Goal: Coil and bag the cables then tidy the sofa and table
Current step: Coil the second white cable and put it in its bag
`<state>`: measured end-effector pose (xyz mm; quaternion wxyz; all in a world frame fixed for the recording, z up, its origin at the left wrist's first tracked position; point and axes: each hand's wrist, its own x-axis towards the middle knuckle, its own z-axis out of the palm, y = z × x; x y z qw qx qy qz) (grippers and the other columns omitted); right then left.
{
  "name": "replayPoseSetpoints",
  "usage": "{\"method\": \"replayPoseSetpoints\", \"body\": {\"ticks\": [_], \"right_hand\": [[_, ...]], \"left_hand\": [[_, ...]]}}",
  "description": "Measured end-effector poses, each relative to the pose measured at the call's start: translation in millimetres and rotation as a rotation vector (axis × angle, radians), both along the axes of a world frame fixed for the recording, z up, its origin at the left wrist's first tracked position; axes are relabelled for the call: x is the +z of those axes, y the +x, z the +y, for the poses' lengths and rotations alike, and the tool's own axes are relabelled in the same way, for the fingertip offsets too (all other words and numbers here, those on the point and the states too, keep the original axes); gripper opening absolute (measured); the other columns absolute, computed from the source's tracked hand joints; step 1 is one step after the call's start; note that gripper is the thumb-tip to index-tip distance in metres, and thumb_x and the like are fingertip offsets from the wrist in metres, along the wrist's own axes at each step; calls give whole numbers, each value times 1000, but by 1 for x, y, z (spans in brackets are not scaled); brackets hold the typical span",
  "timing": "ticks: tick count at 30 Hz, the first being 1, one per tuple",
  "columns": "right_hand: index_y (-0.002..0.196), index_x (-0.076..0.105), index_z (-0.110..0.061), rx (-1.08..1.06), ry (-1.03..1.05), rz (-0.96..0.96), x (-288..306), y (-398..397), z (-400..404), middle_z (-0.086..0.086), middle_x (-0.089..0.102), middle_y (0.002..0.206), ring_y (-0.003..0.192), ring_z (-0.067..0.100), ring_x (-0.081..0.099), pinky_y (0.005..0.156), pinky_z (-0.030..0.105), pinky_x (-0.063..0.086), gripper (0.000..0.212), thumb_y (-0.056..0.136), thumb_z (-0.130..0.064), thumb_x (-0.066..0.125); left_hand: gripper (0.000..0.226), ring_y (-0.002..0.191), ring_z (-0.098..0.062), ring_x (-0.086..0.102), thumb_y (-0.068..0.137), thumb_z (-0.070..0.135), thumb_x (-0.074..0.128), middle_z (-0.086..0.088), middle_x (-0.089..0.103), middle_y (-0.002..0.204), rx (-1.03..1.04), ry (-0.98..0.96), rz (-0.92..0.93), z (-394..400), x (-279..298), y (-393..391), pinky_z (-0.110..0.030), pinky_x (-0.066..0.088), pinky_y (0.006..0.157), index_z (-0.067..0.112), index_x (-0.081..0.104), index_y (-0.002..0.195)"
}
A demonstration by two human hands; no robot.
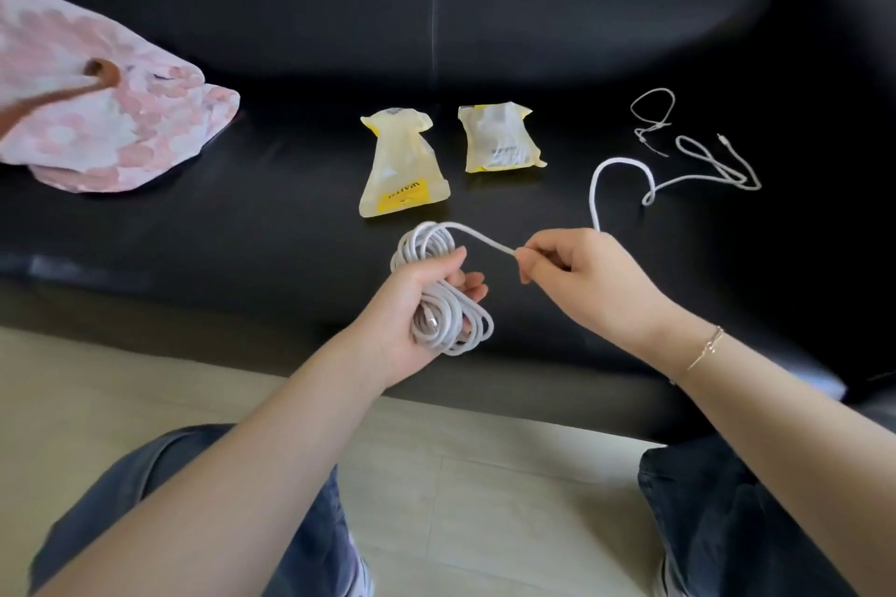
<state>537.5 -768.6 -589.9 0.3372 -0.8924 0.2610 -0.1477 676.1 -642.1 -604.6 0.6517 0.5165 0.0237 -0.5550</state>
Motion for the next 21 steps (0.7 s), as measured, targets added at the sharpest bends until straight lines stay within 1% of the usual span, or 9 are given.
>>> {"method": "replayPoseSetpoints", "body": {"ticks": [4,7,9,11,13,15,16,18,21], "right_hand": [[73,63,-20,52,88,78,-8,3,3,-15,44,41,41,7,38,44,16,30,31,99,-30,49],[74,63,-19,84,110,146,-16,3,7,-13,48,46,42,4,42,45,15,33,34,101,-32,46],[74,64,-17,104,98,172,-16,2,9,-7,48,51,44,4,43,48,16,34,39,101,-35,43],[72,61,-17,131,25,200,-16,1,8,-6,47,52,46,7,44,48,17,35,40,101,-38,42],[70,54,-16,159,-213,208,-18,-3,4,-5,42,49,45,12,43,49,20,35,40,101,-38,41],[68,48,-15,184,-500,164,-16,-8,-1,-9,33,48,44,21,39,57,31,41,37,99,-34,37],[69,49,-15,191,-565,136,-14,-9,-3,-10,30,49,44,24,39,59,32,42,35,97,-31,36],[73,50,-14,194,-557,101,-12,-11,-2,-8,33,49,42,26,38,59,33,43,31,96,-27,35],[75,50,-14,225,-564,66,-16,-10,4,-3,42,46,39,29,36,57,35,46,34,96,-26,27]], "left_hand": [[20,109,-24,68,82,23,67,-10,72,114,-33,-117,139,7,-5,-2,-43,47,100,12,54,72],[16,110,-26,67,90,25,61,-8,71,118,28,-210,259,9,-5,-5,-44,48,97,10,58,83],[21,112,-28,66,94,25,59,-8,71,117,76,-239,312,9,-8,-6,-45,47,98,7,63,83],[24,111,-28,67,91,23,61,-8,72,113,115,-256,336,9,-8,-4,-46,46,100,5,67,76],[24,108,-27,68,89,21,64,-8,72,107,149,-288,356,8,-8,1,-45,47,100,5,68,70],[13,107,-26,68,89,20,65,-9,71,102,222,-340,412,8,-9,8,-42,45,103,7,66,87],[15,107,-25,68,90,20,65,-9,71,102,260,-370,443,8,-9,11,-41,45,103,9,63,100],[27,103,-26,69,91,21,64,-9,70,106,299,-393,454,8,-8,15,-41,48,100,11,59,116],[30,99,-23,71,93,22,62,-7,71,107,234,-361,353,3,-7,10,-42,51,96,8,61,119]]}}
